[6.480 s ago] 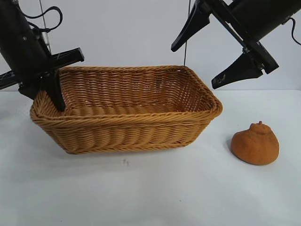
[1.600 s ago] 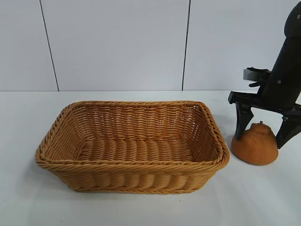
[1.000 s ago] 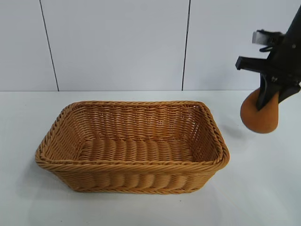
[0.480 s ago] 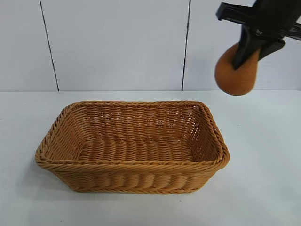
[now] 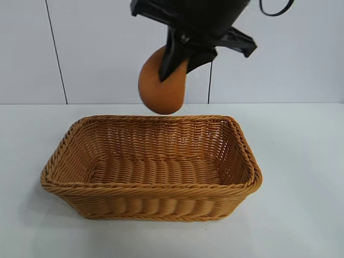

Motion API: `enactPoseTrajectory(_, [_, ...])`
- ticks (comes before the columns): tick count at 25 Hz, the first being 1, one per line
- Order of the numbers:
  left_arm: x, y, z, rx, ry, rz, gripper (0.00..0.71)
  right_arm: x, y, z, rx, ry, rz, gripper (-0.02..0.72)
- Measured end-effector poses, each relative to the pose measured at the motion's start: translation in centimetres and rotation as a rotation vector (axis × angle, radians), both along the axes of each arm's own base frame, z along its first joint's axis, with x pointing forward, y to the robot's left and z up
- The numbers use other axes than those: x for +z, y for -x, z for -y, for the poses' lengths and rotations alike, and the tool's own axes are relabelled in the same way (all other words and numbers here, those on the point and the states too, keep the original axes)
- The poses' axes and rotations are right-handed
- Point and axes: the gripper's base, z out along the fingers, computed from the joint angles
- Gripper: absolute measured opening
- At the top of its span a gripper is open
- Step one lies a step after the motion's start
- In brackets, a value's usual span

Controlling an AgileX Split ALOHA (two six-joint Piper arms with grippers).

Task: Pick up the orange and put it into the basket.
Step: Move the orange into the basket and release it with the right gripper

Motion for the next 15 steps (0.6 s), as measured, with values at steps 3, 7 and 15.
enactPoseTrajectory(3, [0.0,0.0,0.0,0.000,0.000,0.000,0.642,-3.3,-0.9,-1.1,-0.004,0.029,-0.041,0.043])
enactPoseTrajectory(7, [0.0,0.0,0.0,0.000,-0.001,0.000,0.642,-8.1,-2.0,-1.9,-0.020,0.078,-0.099,0.043])
enactPoseTrajectory(15, [0.0,0.0,0.0,0.000,-0.001,0.000,0.642,-11.0,-2.1,-2.0,0.007,0.134,-0.154,0.072])
